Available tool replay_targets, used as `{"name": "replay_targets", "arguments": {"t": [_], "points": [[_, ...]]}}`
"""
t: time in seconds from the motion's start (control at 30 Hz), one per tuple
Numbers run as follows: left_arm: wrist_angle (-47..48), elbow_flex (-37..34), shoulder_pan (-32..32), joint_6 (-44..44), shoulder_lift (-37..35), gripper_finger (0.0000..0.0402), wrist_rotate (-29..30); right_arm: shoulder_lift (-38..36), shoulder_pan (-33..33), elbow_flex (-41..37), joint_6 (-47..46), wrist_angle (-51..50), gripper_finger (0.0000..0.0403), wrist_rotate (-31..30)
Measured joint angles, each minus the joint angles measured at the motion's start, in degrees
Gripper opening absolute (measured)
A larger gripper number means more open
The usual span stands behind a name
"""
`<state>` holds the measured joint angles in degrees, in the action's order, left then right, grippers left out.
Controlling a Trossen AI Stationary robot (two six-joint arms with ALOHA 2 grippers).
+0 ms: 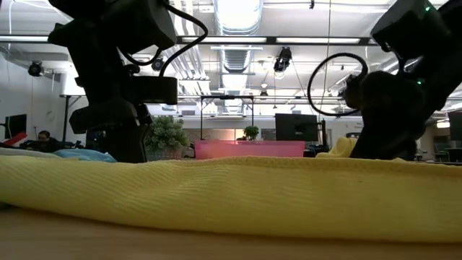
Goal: Fold microfiber towels
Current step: Fold the bottom yellow microfiber towel
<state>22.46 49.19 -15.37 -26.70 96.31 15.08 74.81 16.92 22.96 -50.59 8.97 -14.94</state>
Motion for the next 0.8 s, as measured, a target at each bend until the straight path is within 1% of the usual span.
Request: {"name": "replay_targets", "arguments": {"t": [0.17,0.27,0.4,0.47,0.53,0.6,0.8], "points": [[-0.6,0.0,0.0,-0.1,0.0,0.001,0.0,2.6,1.0,1.2,5.1,13.1,0.0106,6.9],[-0.7,0.0,0.0,-0.1,0.0,0.001,0.0,3.0,1.6,3.0,6.1,13.8,0.0107,9.5],[-1.0,0.0,0.0,0.0,0.0,0.001,0.0,4.1,3.4,4.9,7.0,13.3,0.0118,10.9],[-1.0,0.0,0.0,0.0,0.0,0.001,0.0,4.1,3.8,5.9,7.5,9.3,0.0124,10.6],[-1.0,0.0,0.0,0.0,0.0,0.001,0.0,3.7,3.8,6.8,7.0,1.9,0.0127,8.7],[-1.0,0.0,0.0,0.0,0.0,0.001,0.0,3.7,4.1,7.3,7.7,-2.9,0.0129,6.8],[-1.0,0.0,0.0,0.0,0.0,0.001,0.0,4.4,5.9,7.3,9.9,-3.3,0.0123,3.3]]}}
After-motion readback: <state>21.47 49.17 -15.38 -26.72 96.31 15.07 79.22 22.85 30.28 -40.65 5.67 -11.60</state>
